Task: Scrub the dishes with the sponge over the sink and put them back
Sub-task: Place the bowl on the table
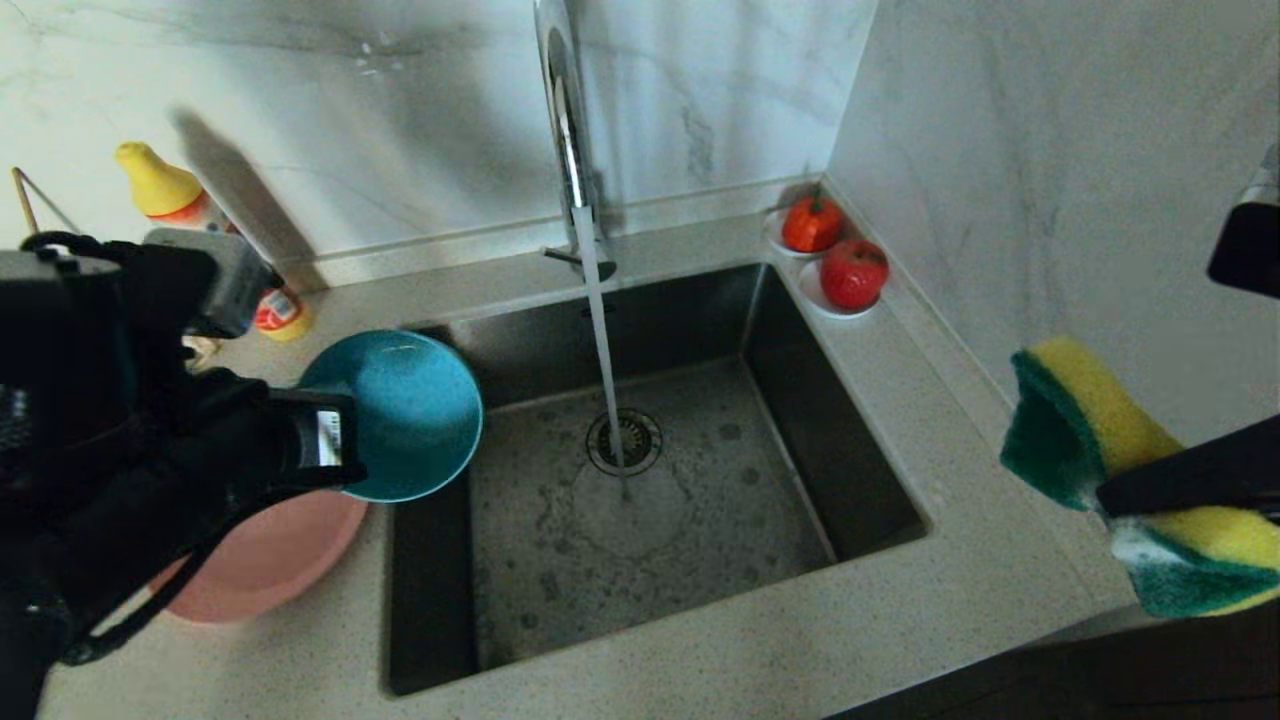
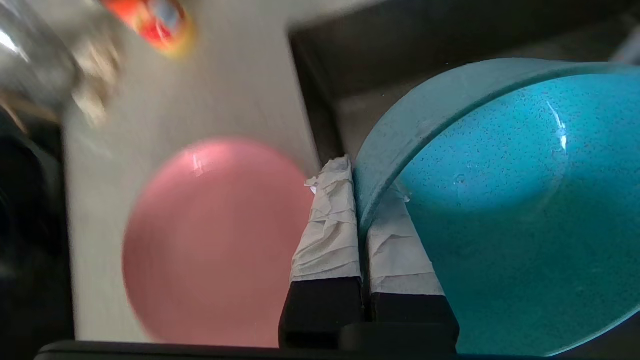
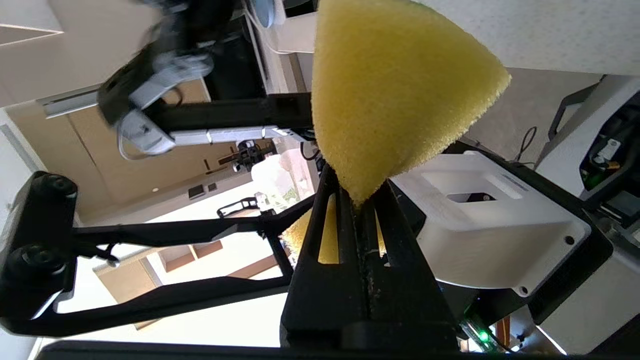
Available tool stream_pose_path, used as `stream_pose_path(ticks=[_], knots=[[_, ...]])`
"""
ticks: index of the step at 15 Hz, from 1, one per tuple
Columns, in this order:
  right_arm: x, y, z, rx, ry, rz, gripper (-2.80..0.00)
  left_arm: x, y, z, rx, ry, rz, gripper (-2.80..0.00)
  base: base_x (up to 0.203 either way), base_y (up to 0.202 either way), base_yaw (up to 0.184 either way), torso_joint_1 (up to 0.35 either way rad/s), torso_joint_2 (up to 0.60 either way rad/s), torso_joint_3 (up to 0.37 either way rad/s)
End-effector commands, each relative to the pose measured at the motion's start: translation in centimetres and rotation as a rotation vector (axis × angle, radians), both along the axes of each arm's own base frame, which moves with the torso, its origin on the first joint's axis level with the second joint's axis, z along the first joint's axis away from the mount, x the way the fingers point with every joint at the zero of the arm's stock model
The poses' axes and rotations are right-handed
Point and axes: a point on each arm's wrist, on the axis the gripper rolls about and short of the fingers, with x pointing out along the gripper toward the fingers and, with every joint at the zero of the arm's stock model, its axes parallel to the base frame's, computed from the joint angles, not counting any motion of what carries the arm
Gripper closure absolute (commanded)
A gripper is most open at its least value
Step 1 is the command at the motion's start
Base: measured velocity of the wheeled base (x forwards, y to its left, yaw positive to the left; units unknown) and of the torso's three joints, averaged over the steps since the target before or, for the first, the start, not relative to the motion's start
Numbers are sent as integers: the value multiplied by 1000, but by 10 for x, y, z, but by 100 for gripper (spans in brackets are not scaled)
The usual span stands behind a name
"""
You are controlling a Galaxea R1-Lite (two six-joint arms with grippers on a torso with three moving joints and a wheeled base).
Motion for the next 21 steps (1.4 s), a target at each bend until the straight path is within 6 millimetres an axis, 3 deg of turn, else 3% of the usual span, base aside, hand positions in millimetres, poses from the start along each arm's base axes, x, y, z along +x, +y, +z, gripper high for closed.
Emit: stream_pose_path(ticks=[1,3,5,9,14,21], knots=[[1,-2,-2,-2,12,-10,0,-36,24,21,-51,148,26,0,0,0,0,0,0,0],[2,-3,-2,-3,11,-18,0,-51,43,35,-151,178,116,0,0,0,0,0,0,0],[2,-3,-2,-2,9,-19,0,-49,57,38,-182,171,225,0,0,0,0,0,0,0],[3,-8,-4,-5,11,-53,0,-36,89,32,-216,187,458,0,0,0,0,0,0,0],[4,-10,-6,-15,-2,-56,0,-23,131,21,-379,206,689,0,0,0,0,0,0,0],[7,-9,-7,-18,5,-56,0,-26,198,3,-580,255,871,0,0,0,0,0,0,0]])
